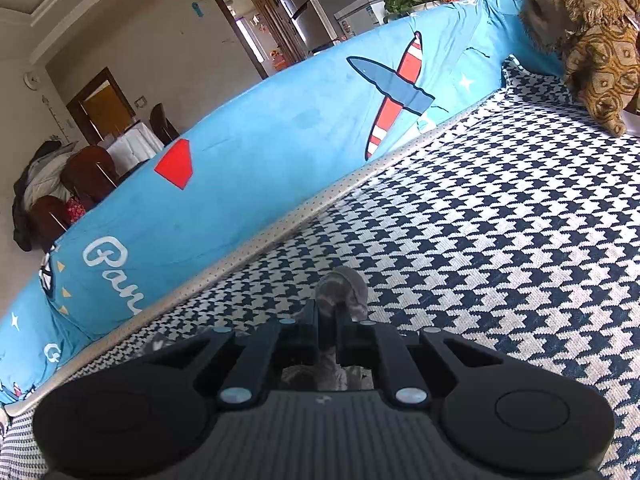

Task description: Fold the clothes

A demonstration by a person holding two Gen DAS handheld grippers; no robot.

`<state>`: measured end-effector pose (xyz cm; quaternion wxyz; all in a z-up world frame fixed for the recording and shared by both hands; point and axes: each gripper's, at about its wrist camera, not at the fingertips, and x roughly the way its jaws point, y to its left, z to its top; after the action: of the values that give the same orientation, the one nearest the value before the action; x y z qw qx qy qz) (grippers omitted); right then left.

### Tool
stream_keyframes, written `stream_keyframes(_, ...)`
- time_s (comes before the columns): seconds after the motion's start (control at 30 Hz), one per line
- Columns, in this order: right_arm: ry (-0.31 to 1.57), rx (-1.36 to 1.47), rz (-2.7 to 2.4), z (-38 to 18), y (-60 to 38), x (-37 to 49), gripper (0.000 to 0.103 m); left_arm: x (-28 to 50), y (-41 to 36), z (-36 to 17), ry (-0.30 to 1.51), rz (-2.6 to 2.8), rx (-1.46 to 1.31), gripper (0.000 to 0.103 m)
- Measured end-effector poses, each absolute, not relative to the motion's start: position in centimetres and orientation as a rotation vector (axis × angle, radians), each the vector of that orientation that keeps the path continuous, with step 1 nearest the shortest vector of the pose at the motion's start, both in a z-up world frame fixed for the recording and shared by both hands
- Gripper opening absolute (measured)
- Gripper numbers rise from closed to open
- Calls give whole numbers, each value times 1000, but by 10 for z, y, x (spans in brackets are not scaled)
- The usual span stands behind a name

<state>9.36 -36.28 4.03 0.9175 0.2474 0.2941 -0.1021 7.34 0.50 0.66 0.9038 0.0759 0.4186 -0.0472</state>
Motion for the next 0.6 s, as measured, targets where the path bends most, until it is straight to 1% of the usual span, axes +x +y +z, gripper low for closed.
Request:
stream_keyframes(0.1, 674, 471, -279, 30, -363, 100, 8, 74, 5, 7, 869, -99, 156, 103)
stream_keyframes(0.17, 676, 451, -296, 33, -362, 97, 8, 75, 5, 7, 872, -97, 156, 103)
stream_keyframes(0.57, 601, 298, -329, 69, -347, 76, 10, 65, 2, 22, 853, -127, 110, 103)
stream_keyframes(0.6, 589, 273, -341, 72, -345, 76, 12, 63, 1, 25, 842, -140, 109, 103)
